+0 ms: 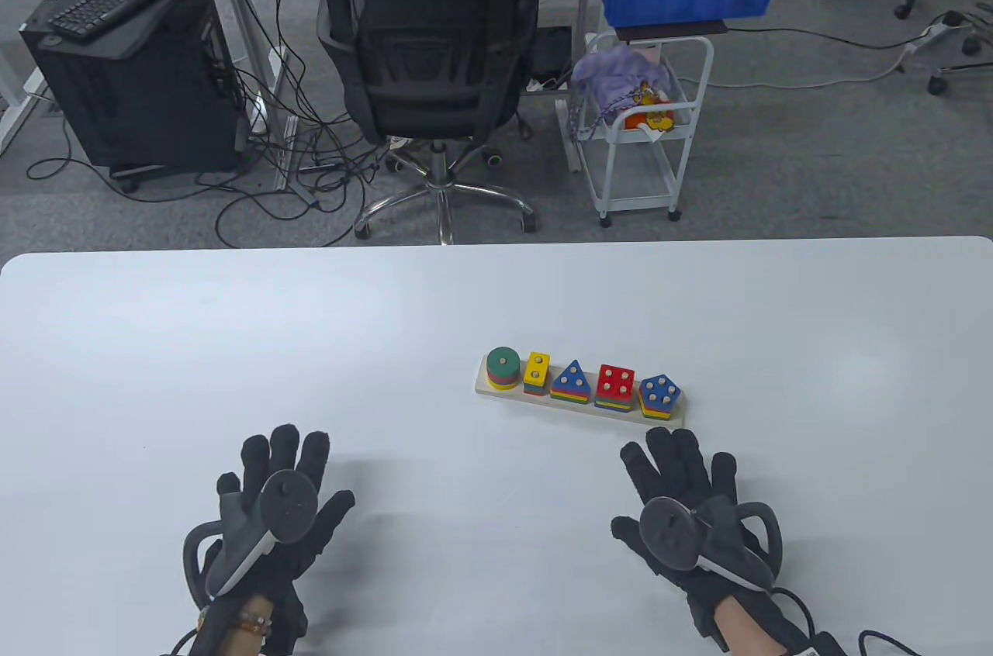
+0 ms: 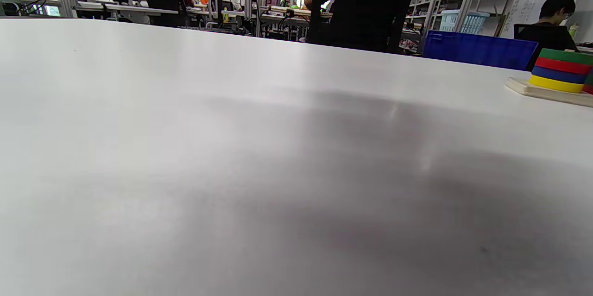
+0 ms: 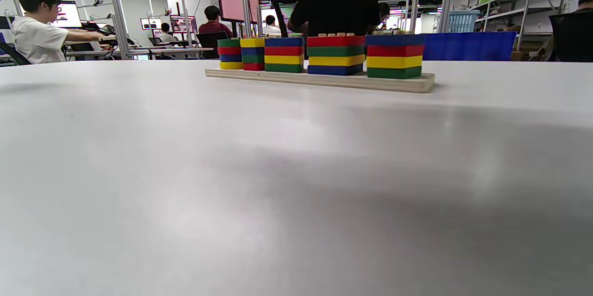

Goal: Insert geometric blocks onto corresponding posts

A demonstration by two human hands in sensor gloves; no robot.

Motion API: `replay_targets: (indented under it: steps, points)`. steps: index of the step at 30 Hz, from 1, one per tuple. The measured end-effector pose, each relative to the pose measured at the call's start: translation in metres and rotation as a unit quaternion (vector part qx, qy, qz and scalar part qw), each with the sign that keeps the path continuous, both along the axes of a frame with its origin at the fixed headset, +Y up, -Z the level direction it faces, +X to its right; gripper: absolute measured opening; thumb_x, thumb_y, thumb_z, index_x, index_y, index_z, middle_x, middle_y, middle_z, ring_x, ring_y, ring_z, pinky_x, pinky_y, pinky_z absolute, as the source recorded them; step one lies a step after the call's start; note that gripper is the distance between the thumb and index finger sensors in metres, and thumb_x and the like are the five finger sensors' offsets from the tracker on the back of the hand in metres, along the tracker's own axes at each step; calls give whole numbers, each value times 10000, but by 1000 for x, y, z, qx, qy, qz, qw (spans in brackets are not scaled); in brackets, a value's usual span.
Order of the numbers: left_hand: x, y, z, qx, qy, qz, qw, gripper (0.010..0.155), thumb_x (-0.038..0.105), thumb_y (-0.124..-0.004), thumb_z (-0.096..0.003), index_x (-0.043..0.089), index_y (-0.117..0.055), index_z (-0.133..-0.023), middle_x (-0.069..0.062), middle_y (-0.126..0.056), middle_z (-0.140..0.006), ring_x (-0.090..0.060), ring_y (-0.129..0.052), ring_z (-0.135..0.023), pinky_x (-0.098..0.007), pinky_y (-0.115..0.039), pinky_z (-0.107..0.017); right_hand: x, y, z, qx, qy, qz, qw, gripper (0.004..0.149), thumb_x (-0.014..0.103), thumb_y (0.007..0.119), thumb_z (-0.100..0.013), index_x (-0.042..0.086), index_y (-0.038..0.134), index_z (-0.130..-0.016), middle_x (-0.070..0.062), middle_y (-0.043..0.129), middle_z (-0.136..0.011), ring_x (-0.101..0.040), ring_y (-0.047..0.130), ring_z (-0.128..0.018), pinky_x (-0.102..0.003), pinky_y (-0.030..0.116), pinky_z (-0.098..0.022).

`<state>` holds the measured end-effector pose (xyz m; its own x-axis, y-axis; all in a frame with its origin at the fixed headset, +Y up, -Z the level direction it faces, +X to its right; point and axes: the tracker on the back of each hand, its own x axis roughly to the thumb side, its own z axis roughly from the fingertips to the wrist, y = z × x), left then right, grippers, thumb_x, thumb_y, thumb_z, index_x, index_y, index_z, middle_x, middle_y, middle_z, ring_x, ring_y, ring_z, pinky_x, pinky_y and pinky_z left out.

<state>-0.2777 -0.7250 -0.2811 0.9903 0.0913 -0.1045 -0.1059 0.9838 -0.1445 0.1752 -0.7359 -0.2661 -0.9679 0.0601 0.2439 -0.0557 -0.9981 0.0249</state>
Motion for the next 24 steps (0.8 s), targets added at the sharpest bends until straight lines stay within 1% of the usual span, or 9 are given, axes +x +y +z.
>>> replay_targets:
  steps: [9,18,24]
  points:
    - [2,-3,0,-8,-1,-13,1000,792,733,-520,-456,482,-198,-1135,87,-116,-1282,-289,-144,-1213,-631,-250,-840,-3,-5,1,-14,8,7,1000,778,596,597,-508,230,254,-1103,-198,247,-1164,-477,263,-1072,-771,319,-684]
    - [4,-8,1,-24,-1,-28,999,783,722,-529,-461,478,-215,-1135,80,-142,-1282,-291,-173,-1214,-627,-272,-840,-9,-4,6,-19,9,20,1000,769,584,601,-509,225,266,-1101,-201,284,-1162,-482,305,-1069,-775,352,-677]
    - [5,-9,0,-24,-3,-31,999,775,714,-534,-466,473,-230,-1137,78,-156,-1282,-292,-186,-1214,-625,-282,-840,-13,-3,7,-18,14,27,999,763,580,604,-509,225,276,-1101,-200,297,-1162,-481,320,-1069,-775,362,-676]
